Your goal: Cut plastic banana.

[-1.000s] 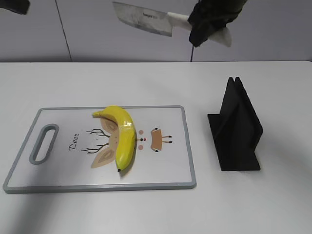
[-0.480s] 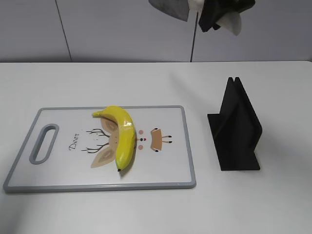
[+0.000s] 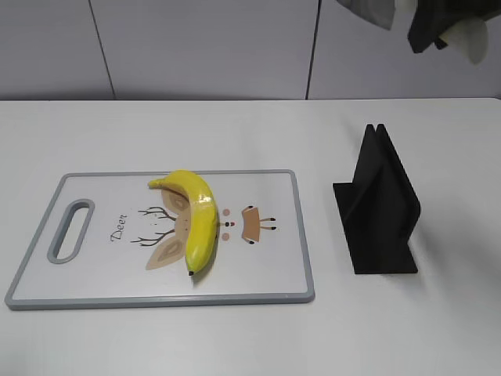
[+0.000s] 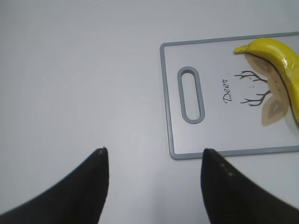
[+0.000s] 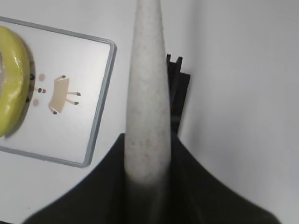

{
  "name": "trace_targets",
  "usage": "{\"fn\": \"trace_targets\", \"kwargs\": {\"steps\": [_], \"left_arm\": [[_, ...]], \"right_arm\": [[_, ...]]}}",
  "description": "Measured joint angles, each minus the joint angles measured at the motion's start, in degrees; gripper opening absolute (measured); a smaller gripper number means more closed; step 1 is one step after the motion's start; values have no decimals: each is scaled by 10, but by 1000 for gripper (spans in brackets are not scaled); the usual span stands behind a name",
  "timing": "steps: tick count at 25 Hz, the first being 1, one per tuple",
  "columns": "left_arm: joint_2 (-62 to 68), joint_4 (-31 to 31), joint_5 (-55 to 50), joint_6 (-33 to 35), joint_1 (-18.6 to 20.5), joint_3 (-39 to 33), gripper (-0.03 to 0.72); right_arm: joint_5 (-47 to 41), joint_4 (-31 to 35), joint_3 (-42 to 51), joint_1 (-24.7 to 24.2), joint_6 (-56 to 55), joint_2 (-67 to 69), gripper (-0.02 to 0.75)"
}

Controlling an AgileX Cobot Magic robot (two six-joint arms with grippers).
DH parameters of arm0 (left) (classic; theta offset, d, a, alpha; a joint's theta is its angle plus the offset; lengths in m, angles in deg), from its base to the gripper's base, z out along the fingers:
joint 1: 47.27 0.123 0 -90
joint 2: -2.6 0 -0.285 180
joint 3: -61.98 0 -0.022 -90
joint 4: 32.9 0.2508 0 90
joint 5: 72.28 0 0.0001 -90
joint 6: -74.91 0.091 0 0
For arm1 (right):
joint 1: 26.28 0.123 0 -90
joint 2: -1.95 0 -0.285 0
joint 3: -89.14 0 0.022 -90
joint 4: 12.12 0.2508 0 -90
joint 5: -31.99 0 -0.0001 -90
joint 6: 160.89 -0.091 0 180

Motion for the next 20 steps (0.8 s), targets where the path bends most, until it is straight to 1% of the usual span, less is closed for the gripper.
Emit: {"fn": "trace_targets", "kwargs": {"steps": [5,9,12,17,20], "left_arm": [[-136,-2,4,0,0,-106,595],[-224,-2,-13,-10,0,-170,592],[-281,-2,-11,-16,0,-193,593],[-344,16,9,-44,0,-199,591],[-374,17,15,-46,0,-202,591]], "right_arm": [[8,-7,71,-1,-31,-37,162],[43,-7,141,-1,-48,-60,162],[59,-9,188,-1,-59,-69,162],[101,-10,258,-1,-82,-75,162],[115,-11,287,-1,-91,-75,162]]}}
